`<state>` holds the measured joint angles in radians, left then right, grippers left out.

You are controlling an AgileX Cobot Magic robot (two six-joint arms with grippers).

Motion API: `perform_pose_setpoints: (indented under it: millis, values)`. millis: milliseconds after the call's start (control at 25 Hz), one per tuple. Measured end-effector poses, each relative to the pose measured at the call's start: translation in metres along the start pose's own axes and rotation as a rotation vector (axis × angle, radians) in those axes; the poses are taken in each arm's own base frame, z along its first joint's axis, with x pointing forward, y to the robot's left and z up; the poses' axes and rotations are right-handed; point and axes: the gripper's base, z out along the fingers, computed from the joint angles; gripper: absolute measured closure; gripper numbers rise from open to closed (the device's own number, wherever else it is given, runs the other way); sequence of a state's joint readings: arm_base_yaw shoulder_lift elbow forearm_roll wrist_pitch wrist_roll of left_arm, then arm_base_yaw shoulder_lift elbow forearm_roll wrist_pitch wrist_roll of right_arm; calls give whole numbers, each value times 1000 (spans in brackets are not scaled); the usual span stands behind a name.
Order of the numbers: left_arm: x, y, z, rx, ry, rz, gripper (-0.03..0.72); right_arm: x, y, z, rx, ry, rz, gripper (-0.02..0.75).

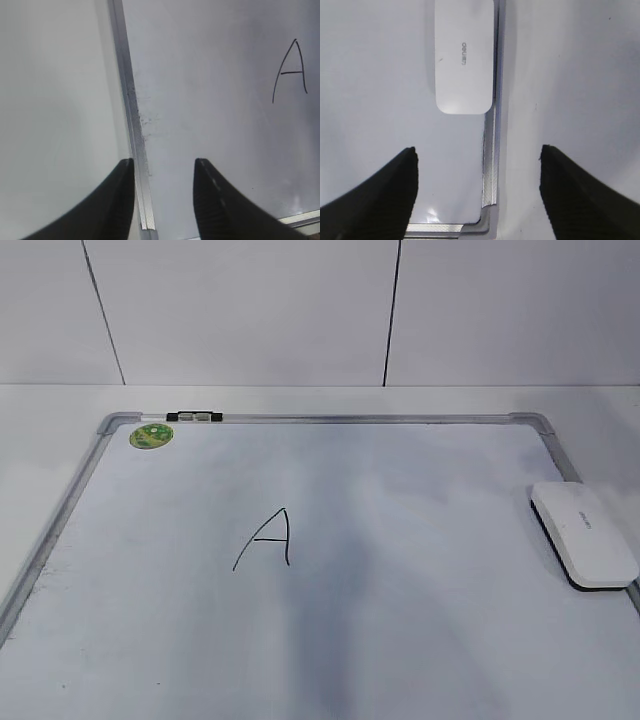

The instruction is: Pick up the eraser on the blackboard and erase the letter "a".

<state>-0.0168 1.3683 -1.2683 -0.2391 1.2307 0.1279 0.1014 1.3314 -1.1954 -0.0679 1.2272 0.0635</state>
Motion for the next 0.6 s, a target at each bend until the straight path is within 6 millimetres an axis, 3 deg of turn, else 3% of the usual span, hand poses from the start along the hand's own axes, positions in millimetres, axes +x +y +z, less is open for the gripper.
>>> perform_pose_setpoints:
  millis: [360, 600]
  values:
    - [70, -8, -35, -41, -92, -2, 390, 63, -2, -14, -16, -34, 2, 144]
    - [119, -11, -40, -43, -132, 2, 384, 112, -4, -31, -28, -130, 10, 144]
